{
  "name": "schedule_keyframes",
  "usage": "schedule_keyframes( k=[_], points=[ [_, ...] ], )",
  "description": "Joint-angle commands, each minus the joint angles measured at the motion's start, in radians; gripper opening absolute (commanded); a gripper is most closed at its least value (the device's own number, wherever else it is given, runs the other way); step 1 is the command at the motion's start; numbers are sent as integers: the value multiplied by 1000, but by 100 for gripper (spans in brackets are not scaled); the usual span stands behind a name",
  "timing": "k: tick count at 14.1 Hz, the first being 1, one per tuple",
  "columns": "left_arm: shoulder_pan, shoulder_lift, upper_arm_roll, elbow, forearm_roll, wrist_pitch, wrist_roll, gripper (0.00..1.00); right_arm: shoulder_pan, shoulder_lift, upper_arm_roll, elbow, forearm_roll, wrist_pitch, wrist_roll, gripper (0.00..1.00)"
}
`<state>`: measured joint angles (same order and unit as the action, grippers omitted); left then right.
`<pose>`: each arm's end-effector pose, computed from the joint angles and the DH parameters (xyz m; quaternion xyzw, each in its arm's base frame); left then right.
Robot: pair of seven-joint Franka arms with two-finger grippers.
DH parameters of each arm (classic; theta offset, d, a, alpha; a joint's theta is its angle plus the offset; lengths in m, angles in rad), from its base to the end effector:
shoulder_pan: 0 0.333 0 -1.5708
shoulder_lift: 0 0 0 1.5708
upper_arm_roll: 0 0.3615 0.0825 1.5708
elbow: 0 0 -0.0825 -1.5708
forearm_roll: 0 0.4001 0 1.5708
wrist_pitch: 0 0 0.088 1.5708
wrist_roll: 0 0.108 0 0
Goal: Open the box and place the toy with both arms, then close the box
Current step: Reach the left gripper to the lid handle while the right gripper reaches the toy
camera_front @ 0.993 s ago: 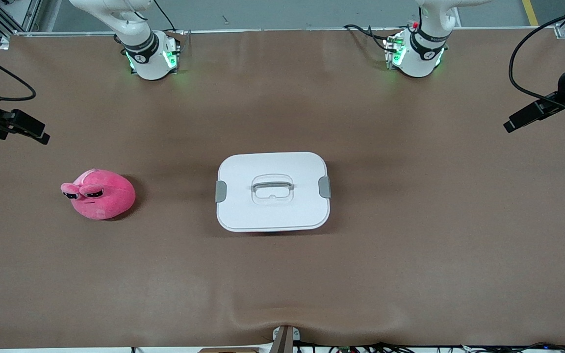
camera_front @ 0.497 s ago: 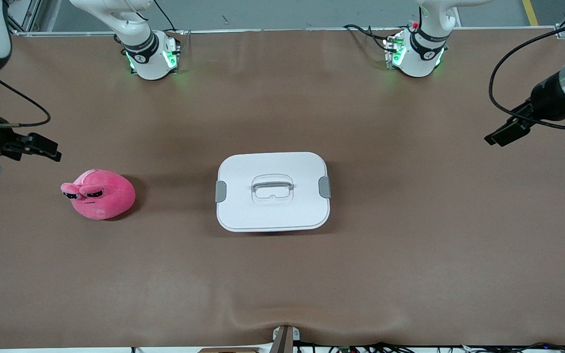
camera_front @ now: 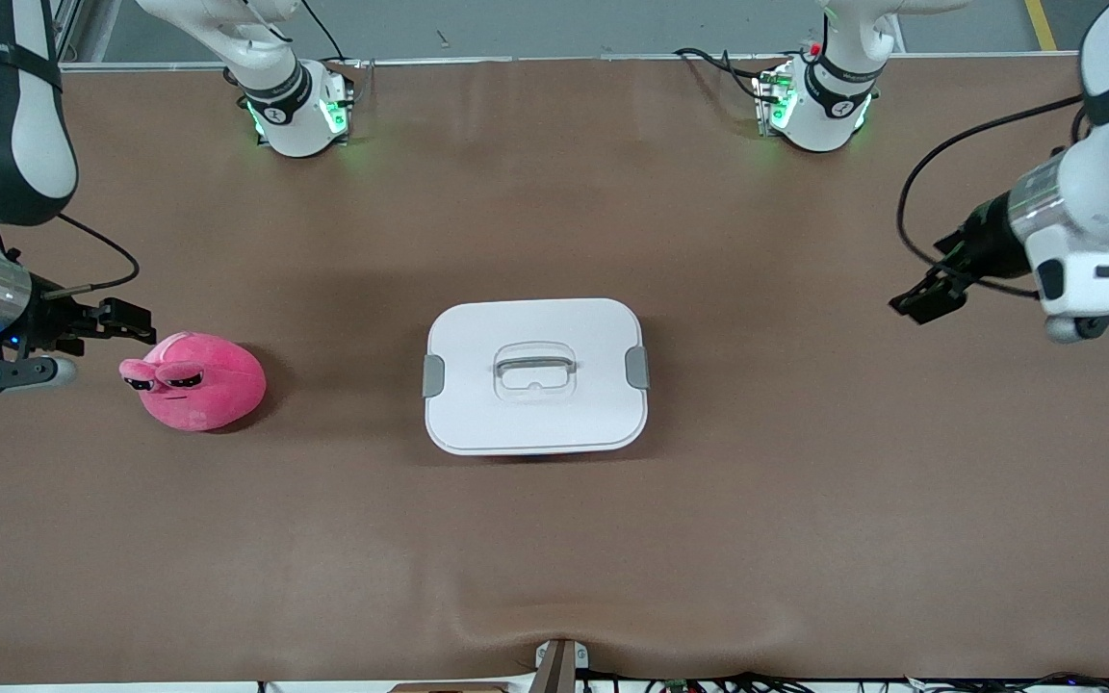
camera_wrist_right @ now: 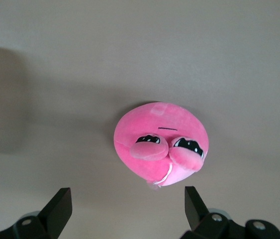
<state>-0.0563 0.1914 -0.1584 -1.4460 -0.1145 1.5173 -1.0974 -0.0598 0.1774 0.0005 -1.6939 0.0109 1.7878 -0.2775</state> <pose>0.6133 -0.1365 0.6126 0.8999 0.4261 -0.0905 0.0215 0.6292 -0.0364 0.5197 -0.9933 -0.1074 0.0403 0.0122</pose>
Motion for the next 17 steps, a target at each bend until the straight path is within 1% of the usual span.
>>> schedule_keyframes(
  k=[1, 4, 6, 7, 8, 9, 11, 13, 15, 17],
  points=[
    [-48, 51, 0, 58, -14, 44, -110, 100, -57, 25, 15, 3, 3, 18, -133, 100],
    [-109, 88, 2, 62, -10, 124, -260, 100, -61, 89, 16, 16, 3, 109, -274, 100],
    [-160, 123, 3, 64, -5, 161, -350, 100, -43, 109, 21, 16, 3, 136, -342, 100],
    [-174, 138, 2, 64, -4, 190, -402, 100, -26, 114, 19, 16, 3, 133, -359, 100],
    [-191, 155, 2, 64, -5, 223, -457, 100, -38, 106, 18, 13, 3, 116, -408, 100],
    [-215, 170, 2, 64, -5, 260, -514, 100, -44, 105, 13, 17, 0, 102, -511, 100],
    [-255, 203, 3, 65, -5, 323, -632, 100, -107, 109, 16, 13, 4, 98, -682, 100],
    [-298, 232, 6, 65, -4, 377, -728, 100, -109, 106, 15, 13, 3, 93, -813, 100],
    [-341, 264, 14, 78, -4, 421, -830, 100, -110, 108, 15, -12, 3, 70, -902, 100],
    [-376, 293, 16, 102, -1, 434, -887, 100, -100, 106, 15, -27, 3, 38, -995, 100]
  ],
)
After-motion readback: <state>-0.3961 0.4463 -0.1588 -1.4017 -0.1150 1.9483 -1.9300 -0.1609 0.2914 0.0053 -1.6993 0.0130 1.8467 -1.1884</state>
